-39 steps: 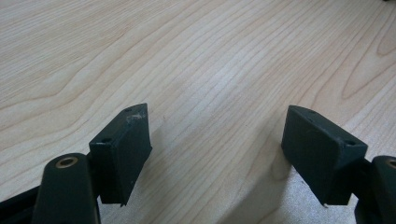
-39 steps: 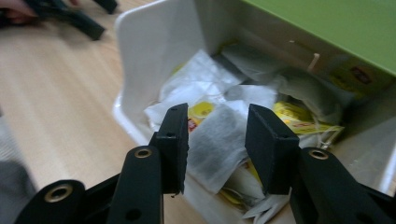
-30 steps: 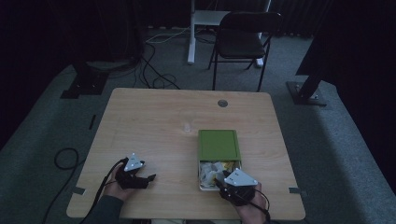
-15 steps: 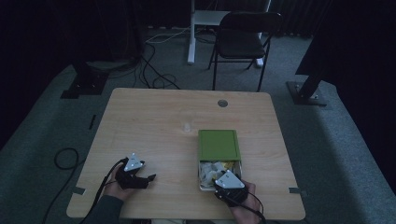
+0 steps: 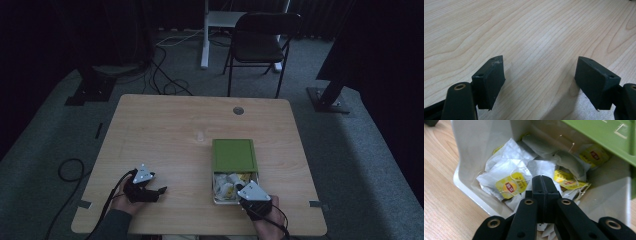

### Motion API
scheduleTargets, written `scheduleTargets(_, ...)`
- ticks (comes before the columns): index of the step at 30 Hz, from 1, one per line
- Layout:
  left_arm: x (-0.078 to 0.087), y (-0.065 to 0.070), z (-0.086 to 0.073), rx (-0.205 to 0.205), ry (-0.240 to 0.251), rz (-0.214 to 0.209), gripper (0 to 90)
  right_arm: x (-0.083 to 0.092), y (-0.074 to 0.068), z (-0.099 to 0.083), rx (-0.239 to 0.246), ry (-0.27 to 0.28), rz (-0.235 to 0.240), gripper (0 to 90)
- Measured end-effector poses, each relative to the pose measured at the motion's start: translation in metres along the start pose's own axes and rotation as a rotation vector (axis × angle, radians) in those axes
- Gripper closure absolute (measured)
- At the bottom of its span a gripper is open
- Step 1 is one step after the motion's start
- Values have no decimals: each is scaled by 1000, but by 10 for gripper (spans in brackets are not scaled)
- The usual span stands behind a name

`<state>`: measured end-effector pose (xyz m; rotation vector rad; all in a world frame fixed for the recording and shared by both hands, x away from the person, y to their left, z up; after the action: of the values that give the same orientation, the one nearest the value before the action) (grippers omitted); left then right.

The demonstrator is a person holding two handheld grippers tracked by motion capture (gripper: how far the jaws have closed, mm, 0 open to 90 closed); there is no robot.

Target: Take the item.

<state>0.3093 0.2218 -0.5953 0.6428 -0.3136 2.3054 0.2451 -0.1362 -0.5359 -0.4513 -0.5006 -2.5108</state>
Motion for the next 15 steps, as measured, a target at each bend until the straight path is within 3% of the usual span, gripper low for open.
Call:
scheduleTargets(1, 0, 0, 0, 0, 0, 0, 248, 0, 1, 0, 1, -3, 2, 900)
scheduleTargets(5, 0, 0, 0, 0, 1, 0, 248, -1, -4, -2, 10, -9, -9, 610)
scheduleTargets(11, 0, 0, 0, 0, 0, 0, 248, -8, -14, -4, 33, -42, -22, 513)
scheduleTargets(15, 0, 0, 0, 0, 0, 0, 248, -11, -15, -6, 49, -69, -36, 517)
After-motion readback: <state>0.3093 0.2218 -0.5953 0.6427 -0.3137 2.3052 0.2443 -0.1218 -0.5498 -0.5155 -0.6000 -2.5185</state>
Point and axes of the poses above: each handheld gripper's, and its own axes: x roughly backward along the jaws, z roughly out of its top, y roughly to its right, the point moved 3 cm from there along -x, roughly forward along the jaws, and after that the axes turned 11 degrees about y, right-handed, at the moved point
